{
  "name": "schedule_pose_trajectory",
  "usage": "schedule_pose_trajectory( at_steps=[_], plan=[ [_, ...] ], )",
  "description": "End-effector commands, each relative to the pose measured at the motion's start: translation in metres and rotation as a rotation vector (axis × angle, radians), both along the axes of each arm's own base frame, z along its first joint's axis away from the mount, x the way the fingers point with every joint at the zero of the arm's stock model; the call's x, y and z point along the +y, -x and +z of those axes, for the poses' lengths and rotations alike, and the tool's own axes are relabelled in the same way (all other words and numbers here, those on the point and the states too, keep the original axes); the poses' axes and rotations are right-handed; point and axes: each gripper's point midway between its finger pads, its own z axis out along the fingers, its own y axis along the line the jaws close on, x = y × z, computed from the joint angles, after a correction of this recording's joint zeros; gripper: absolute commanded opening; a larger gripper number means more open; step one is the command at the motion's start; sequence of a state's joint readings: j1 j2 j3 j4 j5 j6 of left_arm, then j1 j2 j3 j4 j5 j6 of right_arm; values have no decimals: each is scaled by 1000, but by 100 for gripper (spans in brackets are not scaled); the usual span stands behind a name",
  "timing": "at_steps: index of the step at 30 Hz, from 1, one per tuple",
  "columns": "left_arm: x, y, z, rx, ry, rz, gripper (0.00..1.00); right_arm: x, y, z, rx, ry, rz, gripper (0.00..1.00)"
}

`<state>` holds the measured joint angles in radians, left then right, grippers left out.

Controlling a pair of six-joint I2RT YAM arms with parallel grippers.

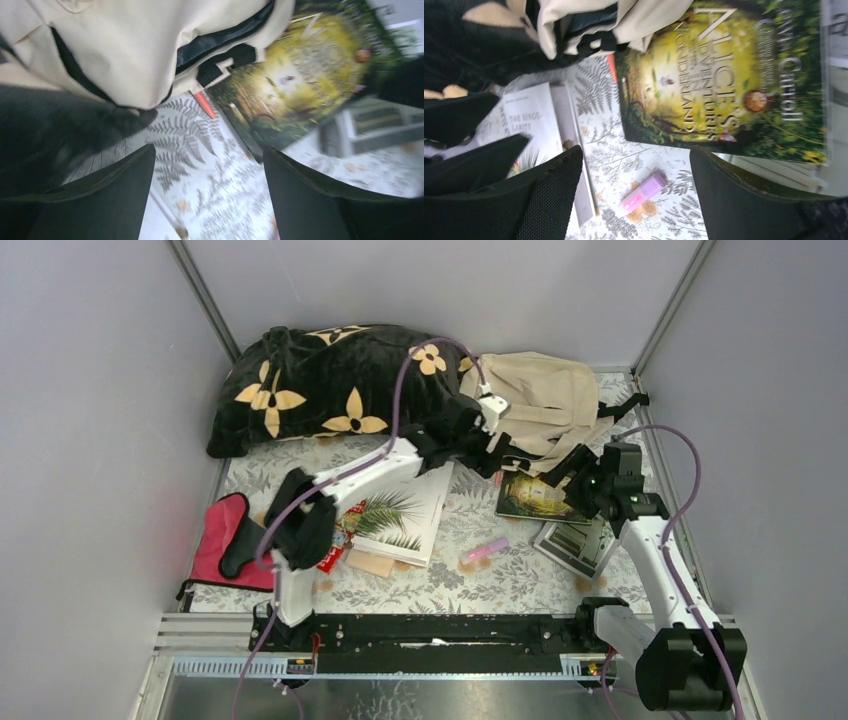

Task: Pack the student bag
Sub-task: Pick up the book from the center of the board.

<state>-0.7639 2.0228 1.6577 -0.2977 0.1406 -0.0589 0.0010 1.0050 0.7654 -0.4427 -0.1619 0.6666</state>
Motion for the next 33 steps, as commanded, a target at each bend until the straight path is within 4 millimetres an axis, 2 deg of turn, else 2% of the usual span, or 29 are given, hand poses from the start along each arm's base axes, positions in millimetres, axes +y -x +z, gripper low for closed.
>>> schedule_pose_trajectory(
  at_steps=[1, 7, 9, 11, 17, 20, 27, 33],
  plan=[
    [17, 19, 86, -70, 185, 80, 88, 41, -13, 20, -140, -158, 158, 86],
    [100, 30, 74, 54, 189, 340, 89, 103, -10, 10, -124, -213, 335, 90],
    [134, 39, 56, 68, 164, 447, 89, 121, -8, 5, -111, -244, 374, 91],
    [165, 42, 49, 87, 166, 543, 89, 138, -4, -2, -97, -257, 412, 94],
    [235, 58, 17, 192, 194, 714, 92, 165, -9, -18, -74, -304, 443, 99],
    [250, 64, -3, 262, 194, 741, 92, 177, -9, -28, -60, -313, 458, 100],
    [267, 66, -38, 327, 170, 802, 92, 215, 1, -59, 22, -367, 522, 100],
    [245, 77, -54, 451, 243, 713, 90, 226, -1, -85, 72, -394, 504, 100]
  ],
)
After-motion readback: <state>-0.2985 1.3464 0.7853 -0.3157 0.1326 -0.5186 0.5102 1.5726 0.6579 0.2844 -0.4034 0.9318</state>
